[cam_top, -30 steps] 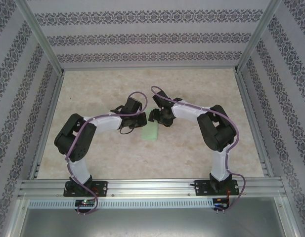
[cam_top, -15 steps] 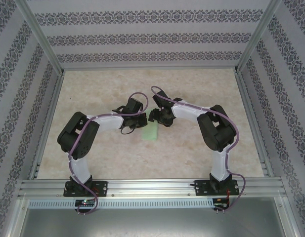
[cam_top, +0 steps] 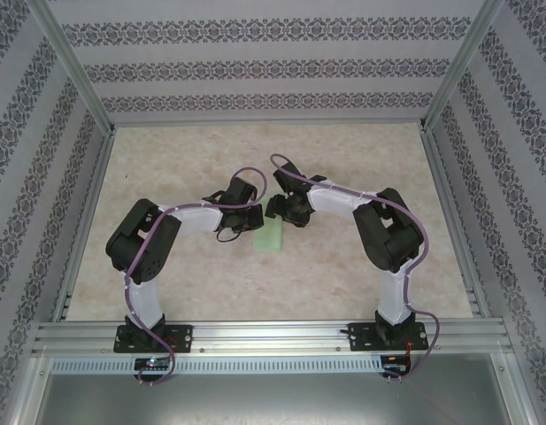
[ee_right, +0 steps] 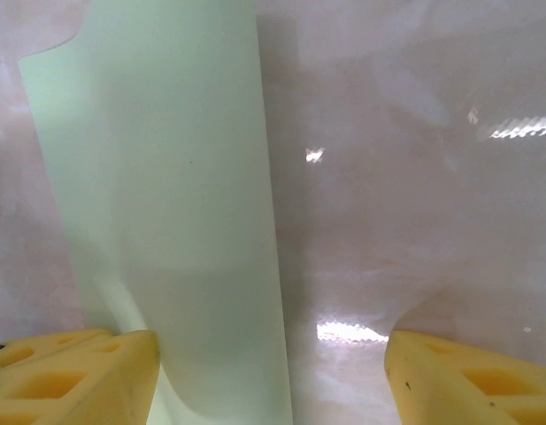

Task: Fold a paper plane with a square sheet of paper (pick it up from the middle)
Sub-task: Hold the square sheet of paper at the center of the table.

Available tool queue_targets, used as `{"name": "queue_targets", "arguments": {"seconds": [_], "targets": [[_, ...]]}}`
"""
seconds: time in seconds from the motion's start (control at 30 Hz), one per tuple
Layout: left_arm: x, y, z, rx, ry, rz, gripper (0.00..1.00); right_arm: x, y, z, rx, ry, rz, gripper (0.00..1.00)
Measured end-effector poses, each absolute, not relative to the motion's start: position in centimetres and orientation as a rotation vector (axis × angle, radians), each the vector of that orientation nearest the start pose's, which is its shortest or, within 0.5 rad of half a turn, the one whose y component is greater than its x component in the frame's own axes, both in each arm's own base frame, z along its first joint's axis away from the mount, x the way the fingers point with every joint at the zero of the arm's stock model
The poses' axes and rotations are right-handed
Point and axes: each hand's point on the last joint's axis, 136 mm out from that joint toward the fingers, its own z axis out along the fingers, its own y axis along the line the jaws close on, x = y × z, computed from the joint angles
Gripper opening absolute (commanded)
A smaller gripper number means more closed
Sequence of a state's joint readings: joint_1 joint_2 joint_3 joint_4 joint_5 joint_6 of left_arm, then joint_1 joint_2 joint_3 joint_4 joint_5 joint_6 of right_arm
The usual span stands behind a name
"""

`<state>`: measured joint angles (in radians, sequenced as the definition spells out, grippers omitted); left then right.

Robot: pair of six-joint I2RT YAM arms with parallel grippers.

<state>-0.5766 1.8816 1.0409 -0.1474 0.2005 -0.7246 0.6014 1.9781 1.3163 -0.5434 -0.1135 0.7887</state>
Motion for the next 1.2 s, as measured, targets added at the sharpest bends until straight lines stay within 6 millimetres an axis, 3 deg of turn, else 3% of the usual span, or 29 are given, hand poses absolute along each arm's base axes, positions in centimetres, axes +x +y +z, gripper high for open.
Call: {"name": "queue_targets", "arguments": {"seconds": [0.13,0.2,0.3,0.4,0.43,0.67,0.77,1.2], "targets": [[35.2,-27.0,2.0,-0.105,2.706,-0.705,0.00,35.8,25.8,4.0,0.256,2.858,0.492,0.71],[35.2,-27.0,2.0,-0.102,2.706,-0.703,0.00,36.3,25.2,6.2,0.273,2.801,0.547,0.64],[35.2,-26.9,2.0,-0.102,2.705,-0.701,0.00,36.9,24.8,9.5,0.280,2.698,0.664,0.38],[35.2,-26.9,2.0,-0.096,2.705,-0.700,0.00,37.3,25.5,10.9,0.270,2.644,0.773,0.07],[35.2,-26.9,2.0,-0.094,2.704,-0.699,0.00,37.3,25.9,10.8,0.266,2.641,0.802,0.01],[35.2,-26.9,2.0,-0.081,2.703,-0.696,0.00,35.8,28.8,6.4,0.251,2.740,0.943,0.00],[35.2,-26.9,2.0,-0.076,2.702,-0.695,0.00,35.3,29.1,4.9,0.252,2.780,0.957,0.00],[35.2,-26.9,1.9,-0.071,2.703,-0.693,0.00,34.8,28.2,2.8,0.263,2.814,0.962,0.00]]}}
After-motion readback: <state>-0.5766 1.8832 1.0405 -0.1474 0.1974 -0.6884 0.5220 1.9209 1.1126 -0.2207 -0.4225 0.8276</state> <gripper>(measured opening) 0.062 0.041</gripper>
